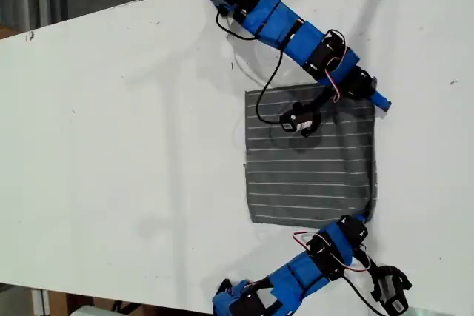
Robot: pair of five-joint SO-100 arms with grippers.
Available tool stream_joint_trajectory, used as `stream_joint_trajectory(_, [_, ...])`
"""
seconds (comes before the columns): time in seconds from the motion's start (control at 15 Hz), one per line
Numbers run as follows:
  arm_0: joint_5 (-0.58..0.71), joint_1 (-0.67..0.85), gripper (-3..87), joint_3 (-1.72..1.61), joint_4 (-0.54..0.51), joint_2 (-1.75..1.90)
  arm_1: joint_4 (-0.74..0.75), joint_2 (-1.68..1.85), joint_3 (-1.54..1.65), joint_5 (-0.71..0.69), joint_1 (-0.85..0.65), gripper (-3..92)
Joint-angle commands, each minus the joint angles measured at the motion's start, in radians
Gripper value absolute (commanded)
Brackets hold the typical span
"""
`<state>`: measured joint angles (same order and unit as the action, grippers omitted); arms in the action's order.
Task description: Grasp corners of a square towel and fold twice.
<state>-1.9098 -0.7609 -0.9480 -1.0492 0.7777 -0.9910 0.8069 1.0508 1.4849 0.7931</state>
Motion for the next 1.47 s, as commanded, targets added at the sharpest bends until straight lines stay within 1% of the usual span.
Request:
stream_joint_trajectory(0.0, [0.005,0.02,-0.1,0.029,0.006,0.025,-0.026,0.109,0.121,0.009,-0.025,31.3])
stream_joint_trajectory(0.2, [0.008,0.021,-0.1,0.029,0.005,0.026,-0.072,0.16,0.123,0.009,-0.02,31.3])
stream_joint_trajectory(0.33, [0.012,0.025,-0.1,0.029,0.011,0.025,-0.354,0.147,-0.16,0.02,0.018,31.3])
stream_joint_trajectory(0.4, [0.015,0.026,-0.1,0.029,0.017,0.023,-0.391,0.195,-0.16,0.034,0.029,31.2])
stream_joint_trajectory(0.53, [0.018,0.026,-0.1,0.029,0.028,0.021,-0.416,0.236,-0.095,0.061,0.035,31.2])
stream_joint_trajectory(0.6, [0.017,0.026,-0.1,0.029,0.028,0.021,-0.402,0.227,-0.089,0.063,0.037,31.2])
stream_joint_trajectory(0.67, [0.015,0.025,-0.1,0.029,0.026,0.021,-0.357,0.219,-0.066,0.064,0.04,31.2])
stream_joint_trajectory(0.87, [0.018,0.025,-0.1,0.029,0.023,0.025,-0.192,0.158,0.021,0.091,0.055,31.0])
stream_joint_trajectory(1.13, [0.02,0.021,-0.1,0.035,0.023,0.025,-0.192,0.202,0.115,0.164,0.091,30.7])
stream_joint_trajectory(1.4, [0.023,0.023,-0.1,0.037,0.025,0.025,-0.135,0.196,0.143,0.164,0.084,29.2])
